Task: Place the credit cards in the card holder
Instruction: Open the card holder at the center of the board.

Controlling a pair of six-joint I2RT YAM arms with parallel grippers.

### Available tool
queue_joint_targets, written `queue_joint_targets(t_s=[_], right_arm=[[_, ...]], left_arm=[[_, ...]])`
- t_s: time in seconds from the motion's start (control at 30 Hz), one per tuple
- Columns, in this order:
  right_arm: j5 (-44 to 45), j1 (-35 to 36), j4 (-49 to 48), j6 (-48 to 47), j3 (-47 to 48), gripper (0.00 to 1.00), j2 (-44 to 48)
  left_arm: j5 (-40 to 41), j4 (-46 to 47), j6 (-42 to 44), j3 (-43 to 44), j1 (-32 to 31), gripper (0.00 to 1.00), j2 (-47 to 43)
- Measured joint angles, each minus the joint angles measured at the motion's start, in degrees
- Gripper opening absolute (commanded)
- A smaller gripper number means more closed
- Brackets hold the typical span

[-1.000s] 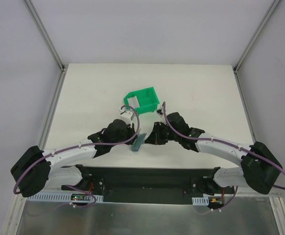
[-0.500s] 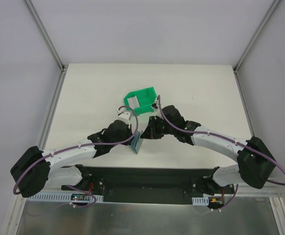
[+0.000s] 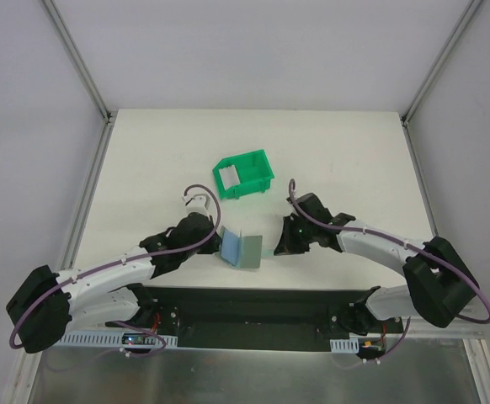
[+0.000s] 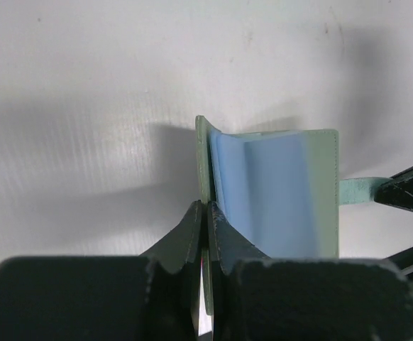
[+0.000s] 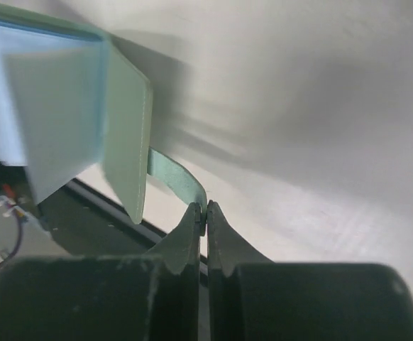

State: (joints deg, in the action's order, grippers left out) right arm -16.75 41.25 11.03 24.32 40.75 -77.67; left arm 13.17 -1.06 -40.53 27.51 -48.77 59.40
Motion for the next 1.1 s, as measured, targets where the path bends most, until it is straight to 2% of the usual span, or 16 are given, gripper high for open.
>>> queue_joint_targets(t_s=[0.13, 0.3, 0.5, 0.6, 0.63, 0.73, 0.8, 0.97, 1.1], right_arm=[[1.5, -2.0, 0.1, -0.9, -5.4, 0.01, -0.6], [1.6, -2.1, -3.5, -1.2, -6.0, 0.06, -3.6], [1.3, -2.4, -4.8, -1.6, -1.4, 0.18, -8.8], [1.0, -2.6, -4.8, -1.9, 0.8, 0.36, -10.2], [0.9, -2.6, -4.7, -1.9, 1.4, 0.39, -10.3], [0.2, -2.7, -4.6, -2.3, 3.5, 0.40, -10.4], [-0.5, -2.8, -4.5, -2.4, 4.7, 0.46, -10.4], [-1.0, -3.2, -3.5, -2.8, 7.1, 0.54, -9.8], [-0.8, -4.6, -2.0, -3.0, 8.8, 0.57, -8.1]], left_arm=[[0.8, -0.1, -1.2, -2.6, 0.0, 0.00, -1.3], [1.3, 1.0, -2.6, -5.7, -0.4, 0.00, -1.4], [3.5, 1.2, -3.4, -7.2, -0.4, 0.00, -2.5], [3.8, 1.2, -2.6, -7.2, -0.4, 0.00, -3.6], [3.8, 1.2, -2.1, -7.2, -0.4, 0.00, -4.0], [3.7, 1.1, -0.5, -7.1, -0.4, 0.00, -4.6], [3.5, 1.1, 0.3, -6.7, -0.4, 0.00, -4.6], [2.6, 0.4, 2.1, -4.3, -0.4, 0.00, -4.4], [2.2, -0.3, 2.8, -2.8, -0.4, 0.00, -4.3]])
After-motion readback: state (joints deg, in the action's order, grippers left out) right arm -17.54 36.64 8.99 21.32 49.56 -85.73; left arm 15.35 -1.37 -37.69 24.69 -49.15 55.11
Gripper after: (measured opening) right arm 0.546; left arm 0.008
